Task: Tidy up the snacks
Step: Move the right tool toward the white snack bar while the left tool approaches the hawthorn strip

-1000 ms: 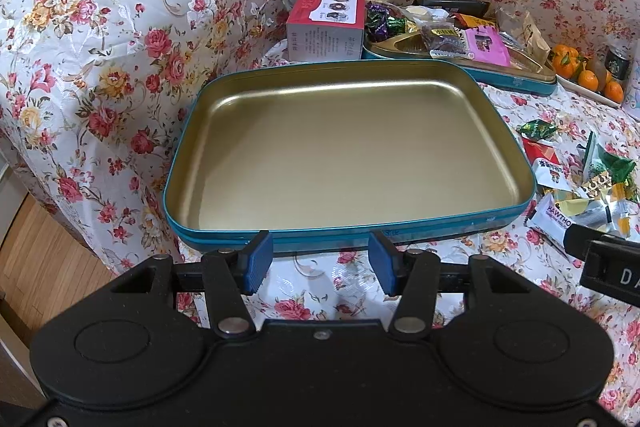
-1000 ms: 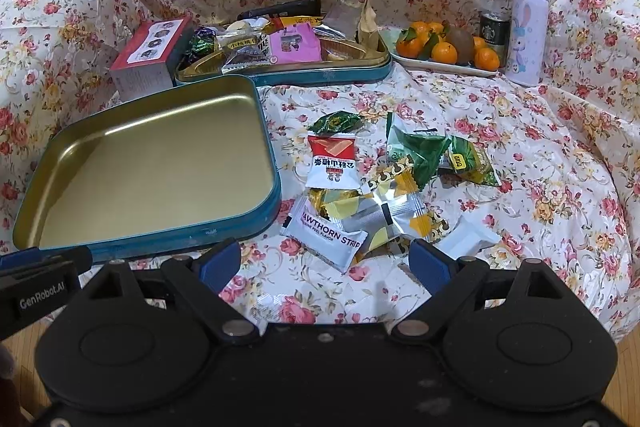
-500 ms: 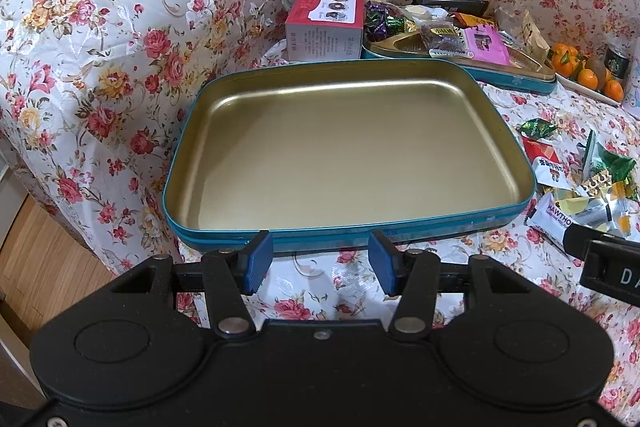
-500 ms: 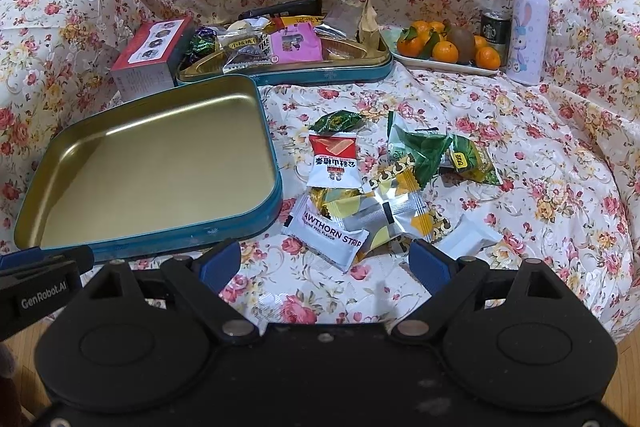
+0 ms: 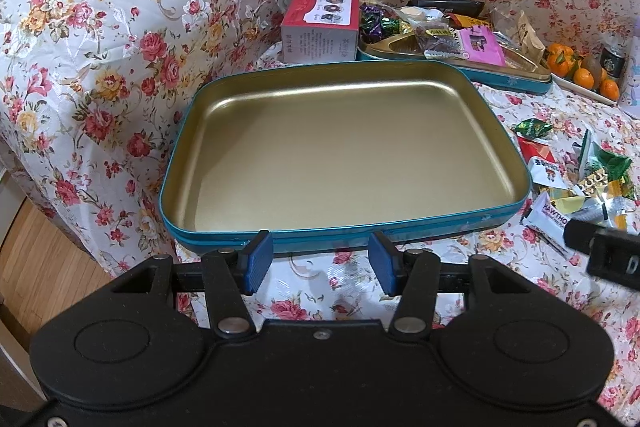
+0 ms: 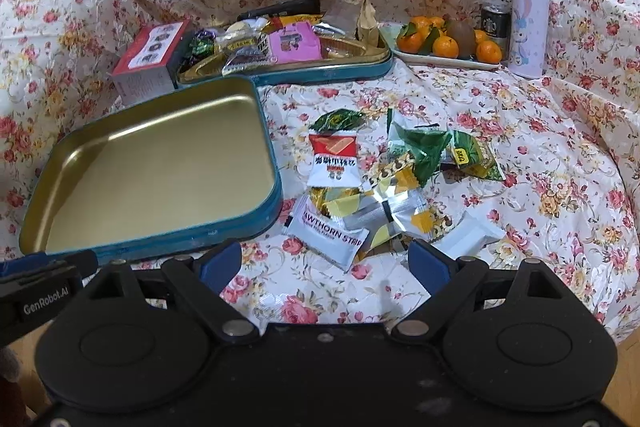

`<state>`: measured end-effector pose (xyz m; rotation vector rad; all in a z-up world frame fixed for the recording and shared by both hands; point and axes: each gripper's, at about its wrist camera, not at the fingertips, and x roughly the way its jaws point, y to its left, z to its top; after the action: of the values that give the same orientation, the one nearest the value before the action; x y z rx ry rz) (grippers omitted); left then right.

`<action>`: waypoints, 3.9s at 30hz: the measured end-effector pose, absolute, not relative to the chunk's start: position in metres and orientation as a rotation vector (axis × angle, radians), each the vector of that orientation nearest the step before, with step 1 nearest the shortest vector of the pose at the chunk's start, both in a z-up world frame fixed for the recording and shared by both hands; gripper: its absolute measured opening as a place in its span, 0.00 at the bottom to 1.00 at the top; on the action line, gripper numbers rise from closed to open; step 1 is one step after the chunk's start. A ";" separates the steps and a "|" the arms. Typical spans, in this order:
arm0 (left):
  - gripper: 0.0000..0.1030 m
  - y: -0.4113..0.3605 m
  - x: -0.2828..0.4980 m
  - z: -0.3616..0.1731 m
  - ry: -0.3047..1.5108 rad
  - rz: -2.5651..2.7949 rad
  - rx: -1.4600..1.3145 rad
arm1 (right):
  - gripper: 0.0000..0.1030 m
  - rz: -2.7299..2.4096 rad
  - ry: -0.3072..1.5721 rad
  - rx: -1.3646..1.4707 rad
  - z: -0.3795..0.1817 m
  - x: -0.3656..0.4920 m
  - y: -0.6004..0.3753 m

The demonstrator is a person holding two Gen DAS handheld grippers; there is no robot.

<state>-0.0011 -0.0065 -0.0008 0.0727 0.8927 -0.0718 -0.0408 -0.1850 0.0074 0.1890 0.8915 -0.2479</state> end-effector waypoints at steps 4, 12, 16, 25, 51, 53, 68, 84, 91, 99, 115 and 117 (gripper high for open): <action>0.56 -0.008 -0.004 0.001 0.870 -0.090 0.073 | 0.91 -0.298 0.837 0.209 0.015 -0.043 -0.205; 0.56 -0.017 -0.010 -0.002 0.847 -0.136 0.098 | 0.84 -0.499 0.763 0.275 0.015 -0.052 -0.274; 0.56 -0.022 -0.014 -0.003 0.834 -0.168 0.117 | 0.77 -0.556 0.755 0.298 0.005 -0.064 -0.307; 0.56 -0.042 -0.031 -0.007 0.765 -0.256 0.147 | 0.66 -0.497 0.760 0.345 -0.019 -0.089 -0.338; 0.50 -0.096 -0.056 -0.007 0.881 -0.274 0.063 | 0.56 -0.263 0.841 0.419 -0.054 -0.060 -0.302; 0.50 -0.101 -0.054 -0.007 0.881 -0.284 0.072 | 0.55 -0.265 0.836 0.392 -0.053 -0.059 -0.301; 0.50 -0.134 -0.026 -0.009 0.929 -0.355 0.013 | 0.37 -0.348 0.810 0.237 -0.055 -0.063 -0.317; 0.50 -0.140 0.014 -0.028 1.049 -0.306 -0.166 | 0.37 -0.353 0.791 0.279 -0.059 -0.066 -0.320; 0.50 -0.142 0.025 -0.035 1.083 -0.291 -0.203 | 0.37 -0.357 0.780 0.292 -0.059 -0.067 -0.320; 0.48 -0.145 0.031 -0.038 1.099 -0.285 -0.227 | 0.39 -0.359 0.764 0.298 -0.059 -0.069 -0.320; 0.34 -0.135 0.011 -0.033 1.125 -0.347 -0.154 | 0.54 -0.383 0.734 0.291 -0.055 -0.070 -0.322; 0.34 -0.134 0.007 -0.031 1.124 -0.359 -0.133 | 0.55 -0.381 0.731 0.282 -0.054 -0.068 -0.322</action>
<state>0.0068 -0.1341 -0.0315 -0.1330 1.1240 -0.3586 -0.0684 -0.3218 -0.0539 0.2824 0.7314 -0.3807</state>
